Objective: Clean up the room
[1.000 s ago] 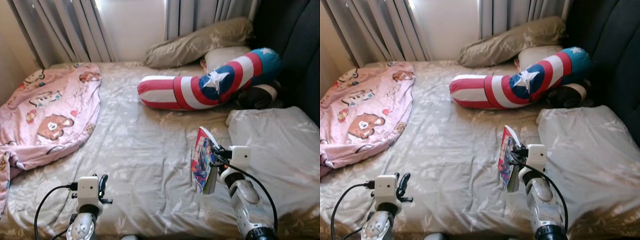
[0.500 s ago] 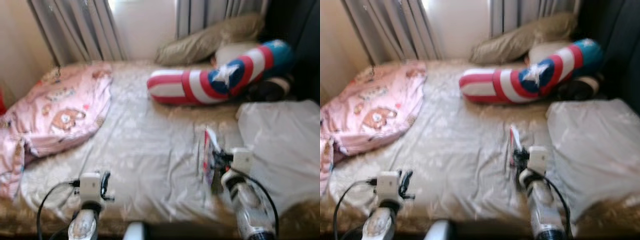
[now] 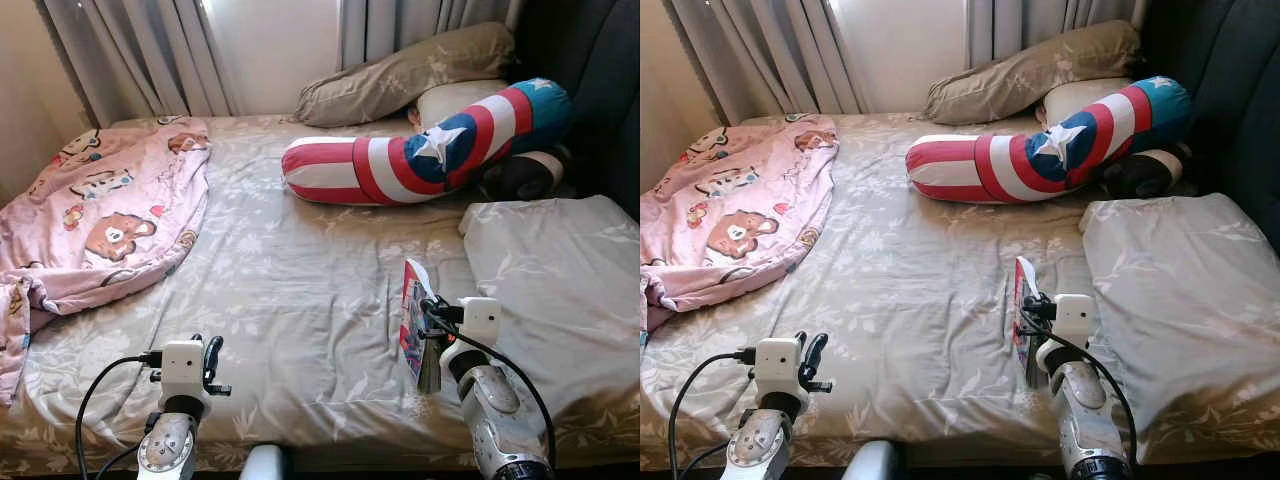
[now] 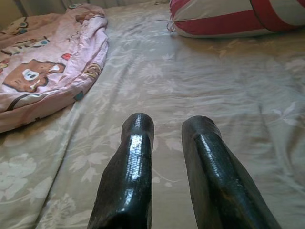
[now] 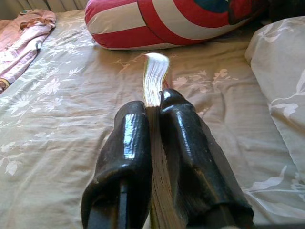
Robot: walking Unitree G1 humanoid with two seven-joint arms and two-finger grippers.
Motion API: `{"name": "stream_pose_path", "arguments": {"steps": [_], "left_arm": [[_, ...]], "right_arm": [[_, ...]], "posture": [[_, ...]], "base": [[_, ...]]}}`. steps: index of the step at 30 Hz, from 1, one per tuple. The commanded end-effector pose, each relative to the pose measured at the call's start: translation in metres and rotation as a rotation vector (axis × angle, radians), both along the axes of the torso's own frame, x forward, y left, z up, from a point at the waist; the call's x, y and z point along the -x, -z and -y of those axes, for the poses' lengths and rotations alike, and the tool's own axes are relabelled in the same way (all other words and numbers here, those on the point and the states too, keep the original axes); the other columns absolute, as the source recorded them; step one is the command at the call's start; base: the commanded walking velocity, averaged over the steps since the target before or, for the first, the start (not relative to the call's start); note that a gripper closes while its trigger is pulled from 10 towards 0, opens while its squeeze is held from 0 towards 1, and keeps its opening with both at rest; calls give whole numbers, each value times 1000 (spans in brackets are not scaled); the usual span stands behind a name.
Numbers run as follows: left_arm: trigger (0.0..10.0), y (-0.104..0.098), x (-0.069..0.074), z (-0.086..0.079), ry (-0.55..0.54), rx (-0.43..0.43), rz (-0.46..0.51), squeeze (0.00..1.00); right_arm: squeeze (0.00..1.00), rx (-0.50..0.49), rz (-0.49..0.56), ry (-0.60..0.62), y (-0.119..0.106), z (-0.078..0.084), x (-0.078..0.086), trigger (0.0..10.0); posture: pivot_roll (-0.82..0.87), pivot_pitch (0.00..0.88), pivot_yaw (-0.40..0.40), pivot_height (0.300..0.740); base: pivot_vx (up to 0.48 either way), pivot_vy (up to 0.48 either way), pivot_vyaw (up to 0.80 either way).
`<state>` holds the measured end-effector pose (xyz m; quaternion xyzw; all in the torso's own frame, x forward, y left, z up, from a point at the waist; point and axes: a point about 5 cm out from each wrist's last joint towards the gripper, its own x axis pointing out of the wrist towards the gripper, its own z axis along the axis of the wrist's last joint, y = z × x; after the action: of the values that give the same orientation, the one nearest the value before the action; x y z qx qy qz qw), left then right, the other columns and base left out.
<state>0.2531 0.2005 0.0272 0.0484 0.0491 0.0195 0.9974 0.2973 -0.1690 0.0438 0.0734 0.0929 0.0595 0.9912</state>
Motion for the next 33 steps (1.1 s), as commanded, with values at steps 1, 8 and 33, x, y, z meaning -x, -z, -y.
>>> {"name": "stream_pose_path", "arguments": {"steps": [1, 8, 33], "left_arm": [[10000, -1, -1, -1, 14, -12, -2, 0], [10000, -3, -1, -1, 14, -15, 0, 0], [10000, -16, -2, -4, 42, -32, 42, 0]], "right_arm": [[0, 0, 64, -20, -15, -4, -9, 10000], [0, -1, 63, -22, -15, -5, -9, 10000], [0, -389, -46, 142, -3, -3, -25, 10000]], "posture": [[14, 0, 47, 654], [15, 0, 47, 654], [49, 0, 77, 654]], "base": [[244, 0, 0], [263, 0, 0], [102, 0, 0]]}}
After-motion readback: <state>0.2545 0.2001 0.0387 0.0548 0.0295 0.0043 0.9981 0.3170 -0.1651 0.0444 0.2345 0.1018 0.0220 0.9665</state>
